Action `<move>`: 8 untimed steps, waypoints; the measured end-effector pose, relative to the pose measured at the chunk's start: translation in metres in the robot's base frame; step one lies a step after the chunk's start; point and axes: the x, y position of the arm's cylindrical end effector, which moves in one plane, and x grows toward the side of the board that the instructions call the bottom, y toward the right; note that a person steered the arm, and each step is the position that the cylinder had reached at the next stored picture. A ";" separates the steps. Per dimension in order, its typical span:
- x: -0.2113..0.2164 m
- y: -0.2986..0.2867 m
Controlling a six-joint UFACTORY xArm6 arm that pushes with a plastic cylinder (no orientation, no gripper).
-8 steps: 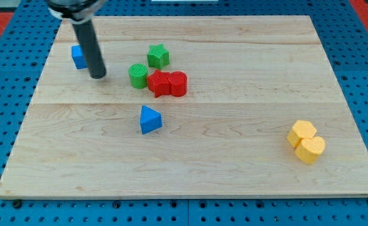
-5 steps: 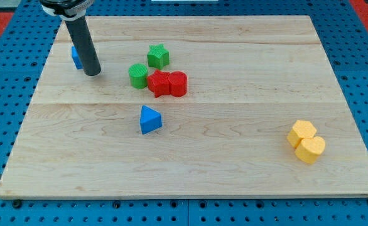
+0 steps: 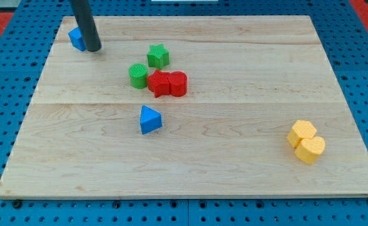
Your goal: Slide the blue cube to the top left
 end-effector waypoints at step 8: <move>-0.043 -0.042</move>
